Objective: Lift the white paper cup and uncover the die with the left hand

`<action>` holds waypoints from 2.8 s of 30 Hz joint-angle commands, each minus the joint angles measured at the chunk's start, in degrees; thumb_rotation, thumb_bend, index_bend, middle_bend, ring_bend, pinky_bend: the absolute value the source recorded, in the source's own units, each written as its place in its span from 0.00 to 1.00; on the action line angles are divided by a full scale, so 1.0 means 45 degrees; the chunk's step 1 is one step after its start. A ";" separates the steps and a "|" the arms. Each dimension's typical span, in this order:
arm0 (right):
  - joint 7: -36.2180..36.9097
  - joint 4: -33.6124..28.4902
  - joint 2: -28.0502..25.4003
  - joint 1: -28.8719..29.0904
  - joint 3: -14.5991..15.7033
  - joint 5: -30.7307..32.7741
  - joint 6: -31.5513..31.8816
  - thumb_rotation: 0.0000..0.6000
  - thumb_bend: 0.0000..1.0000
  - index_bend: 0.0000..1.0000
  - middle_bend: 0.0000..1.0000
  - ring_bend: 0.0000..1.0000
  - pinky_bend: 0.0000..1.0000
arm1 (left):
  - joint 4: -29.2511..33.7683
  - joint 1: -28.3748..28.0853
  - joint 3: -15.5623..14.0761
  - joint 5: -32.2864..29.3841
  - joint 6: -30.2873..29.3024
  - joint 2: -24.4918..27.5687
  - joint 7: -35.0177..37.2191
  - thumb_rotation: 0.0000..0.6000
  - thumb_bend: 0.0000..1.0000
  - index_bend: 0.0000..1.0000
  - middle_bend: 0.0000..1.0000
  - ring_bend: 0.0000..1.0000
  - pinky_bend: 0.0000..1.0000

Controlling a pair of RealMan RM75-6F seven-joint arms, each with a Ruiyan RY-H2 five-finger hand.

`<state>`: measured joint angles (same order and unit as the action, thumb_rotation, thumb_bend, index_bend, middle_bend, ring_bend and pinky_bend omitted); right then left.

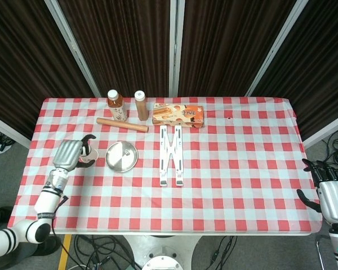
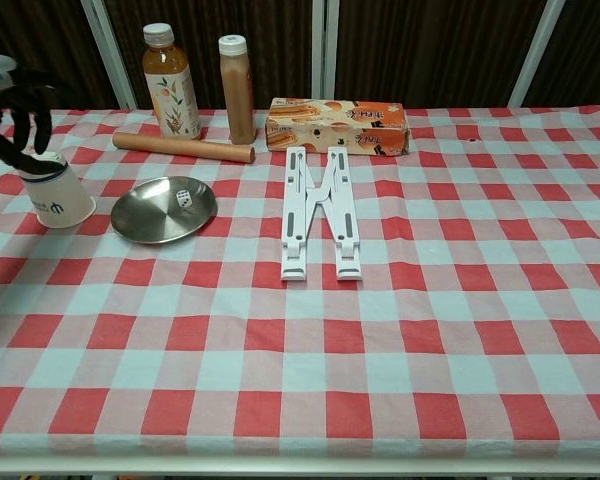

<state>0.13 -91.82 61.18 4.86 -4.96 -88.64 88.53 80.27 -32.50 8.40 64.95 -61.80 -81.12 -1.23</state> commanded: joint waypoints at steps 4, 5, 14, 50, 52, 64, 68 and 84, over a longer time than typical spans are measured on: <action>-0.0162 -0.0165 -0.0292 -0.0043 -0.0117 -0.0007 0.0184 1.00 0.16 0.15 0.35 0.17 0.26 | -0.1830 0.1353 0.0031 0.0349 -0.0158 -0.0666 0.4111 1.00 0.19 0.25 0.25 0.21 0.41; -0.0200 -0.0228 -0.0356 -0.0032 -0.0148 -0.0032 0.0217 1.00 0.16 0.15 0.35 0.17 0.26 | -0.2259 0.1324 0.0055 0.0282 0.0168 -0.0882 0.4465 1.00 0.19 0.25 0.23 0.19 0.38; -0.0356 -0.0527 -0.0500 0.0040 -0.0167 -0.0167 0.0200 1.00 0.16 0.15 0.35 0.17 0.26 | -0.4533 0.0793 0.0582 -0.0546 0.2282 -0.2064 0.5216 1.00 0.16 0.23 0.18 0.13 0.30; -0.0613 -0.0627 -0.0333 0.0022 -0.0141 0.0077 0.0019 1.00 0.16 0.15 0.35 0.17 0.26 | -0.5404 0.0081 0.1452 0.0365 0.3655 -0.2431 0.7240 1.00 0.30 0.46 0.46 0.32 0.43; -0.0631 -0.0638 -0.0326 0.0036 -0.0150 0.0091 -0.0001 1.00 0.16 0.15 0.35 0.17 0.26 | -0.5133 0.0077 0.1484 0.0553 0.3420 -0.2277 0.7221 1.00 0.30 0.47 0.48 0.34 0.45; -0.0373 -0.0361 -0.0224 0.0229 -0.0136 0.0033 -0.0286 1.00 0.16 0.15 0.35 0.17 0.25 | -0.2496 -0.1391 0.1770 0.2107 0.3151 -0.1422 0.6320 1.00 0.30 0.47 0.49 0.34 0.46; -0.0240 -0.0268 -0.0216 0.0245 -0.0132 0.0076 -0.0338 1.00 0.16 0.15 0.35 0.17 0.26 | -0.3015 -0.2094 0.1751 0.1826 0.3617 -0.2160 0.5349 1.00 0.30 0.47 0.49 0.34 0.46; 0.0026 -0.0034 -0.0150 0.0243 -0.0087 0.0158 -0.0407 1.00 0.16 0.15 0.35 0.17 0.26 | -0.4596 -0.2728 0.1404 0.0623 0.4354 -0.3403 0.3501 1.00 0.30 0.47 0.49 0.34 0.46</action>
<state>0.24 -91.98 60.51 5.96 -5.36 -87.93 86.70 59.83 -44.66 14.78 68.01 -42.44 -96.21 14.71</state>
